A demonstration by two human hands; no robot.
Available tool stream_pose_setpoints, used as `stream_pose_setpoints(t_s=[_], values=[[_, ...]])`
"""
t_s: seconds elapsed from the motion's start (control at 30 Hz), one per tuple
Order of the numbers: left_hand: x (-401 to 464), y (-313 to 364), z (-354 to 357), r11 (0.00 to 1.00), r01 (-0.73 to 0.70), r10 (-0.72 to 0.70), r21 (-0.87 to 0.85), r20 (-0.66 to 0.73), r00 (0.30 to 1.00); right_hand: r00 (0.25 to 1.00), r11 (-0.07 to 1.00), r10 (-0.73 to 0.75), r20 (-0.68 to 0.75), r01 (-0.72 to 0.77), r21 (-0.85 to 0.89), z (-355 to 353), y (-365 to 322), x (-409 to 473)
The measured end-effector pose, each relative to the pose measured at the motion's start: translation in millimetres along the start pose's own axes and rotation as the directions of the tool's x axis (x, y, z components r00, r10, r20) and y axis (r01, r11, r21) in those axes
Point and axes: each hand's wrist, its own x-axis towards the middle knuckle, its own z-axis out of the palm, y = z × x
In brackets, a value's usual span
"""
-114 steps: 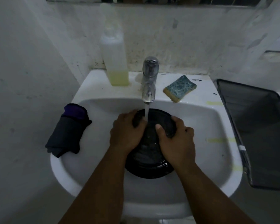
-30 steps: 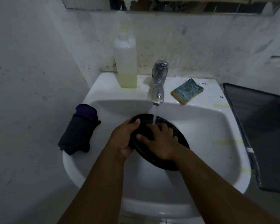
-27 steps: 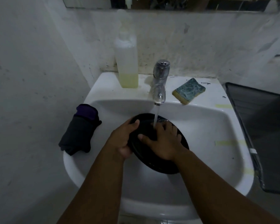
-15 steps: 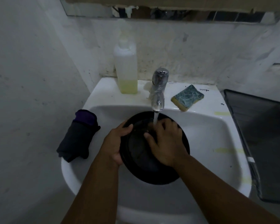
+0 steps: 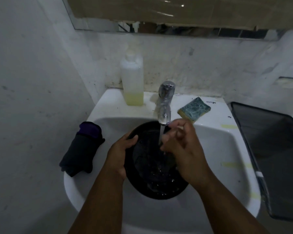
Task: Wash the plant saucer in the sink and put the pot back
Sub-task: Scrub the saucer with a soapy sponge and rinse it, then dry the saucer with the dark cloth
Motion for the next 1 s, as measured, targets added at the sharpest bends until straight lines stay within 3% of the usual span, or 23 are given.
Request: stream_pose_setpoints(t_s=[0.13, 0.23, 0.4, 0.7, 0.9, 1.0], values=[[-0.3, 0.4, 0.3, 1.0, -0.004, 0.003, -0.015, -0.018, 1.0, 0.998, 0.975, 0.056, -0.036, -0.047, 0.217, 3.4, -36.7, 37.2], [-2.3, 2.2, 1.6, 1.0, -0.014, 0.013, -0.023, -0.03, 0.999, 0.996, 0.955, 0.09, 0.013, -0.09, 0.281, 4.8, -52.3, 62.7], [-3.8, 5.5, 1.8, 0.994, -0.063, 0.056, -0.095, -0.071, 0.996, 0.995, 0.97, 0.095, -0.011, -0.09, 0.225, 10.1, -55.6, 80.2], [-4.3, 7.3, 5.1, 0.992, -0.081, 0.08, -0.093, -0.012, 0.997, 0.998, 0.993, -0.004, -0.059, 0.011, 0.114, 6.5, -32.7, 58.8], [-12.0, 10.3, 7.1, 0.991, -0.135, 0.135, 0.009, -0.019, 0.991, 0.998, 0.999, -0.043, -0.052, 0.043, -0.016, 11.5, -26.2, 40.2], [-18.8, 7.2, 4.0, 0.977, -0.182, 0.197, 0.115, -0.13, 0.972, 0.986, 0.998, -0.036, -0.161, 0.027, -0.058, 17.8, -16.7, 5.5]])
